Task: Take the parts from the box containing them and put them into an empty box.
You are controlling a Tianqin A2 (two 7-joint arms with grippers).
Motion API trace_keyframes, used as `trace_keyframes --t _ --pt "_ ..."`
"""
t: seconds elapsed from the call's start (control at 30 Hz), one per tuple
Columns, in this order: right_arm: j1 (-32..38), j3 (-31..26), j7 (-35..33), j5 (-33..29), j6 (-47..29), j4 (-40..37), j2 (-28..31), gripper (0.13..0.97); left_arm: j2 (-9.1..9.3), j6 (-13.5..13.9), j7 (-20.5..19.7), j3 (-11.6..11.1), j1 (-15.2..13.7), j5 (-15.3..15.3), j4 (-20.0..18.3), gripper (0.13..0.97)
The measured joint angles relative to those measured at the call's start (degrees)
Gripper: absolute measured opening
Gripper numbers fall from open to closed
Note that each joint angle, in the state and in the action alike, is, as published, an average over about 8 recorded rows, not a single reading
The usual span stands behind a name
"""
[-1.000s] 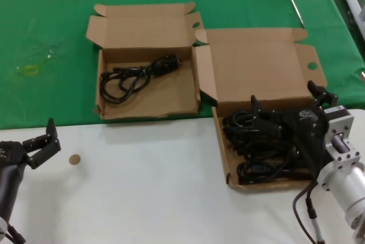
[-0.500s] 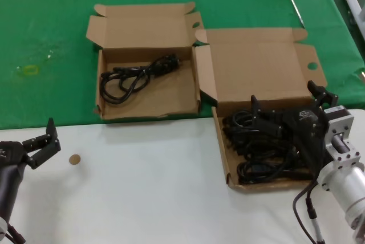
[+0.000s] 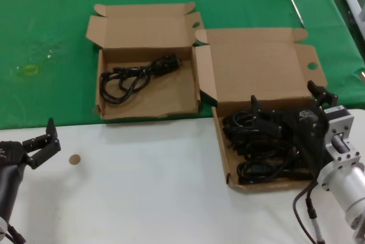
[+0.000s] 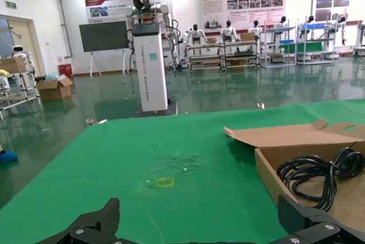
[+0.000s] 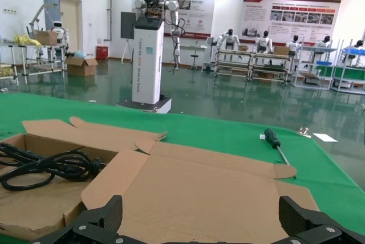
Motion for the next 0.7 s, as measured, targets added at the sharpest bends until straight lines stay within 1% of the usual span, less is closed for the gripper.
trace_keyframes --t 0.7 --pt "0.0 0.0 0.0 0.0 0.0 0.0 0.0 0.966 0.0 0.0 0.0 0.0 0.0 0.0 0.0 0.966"
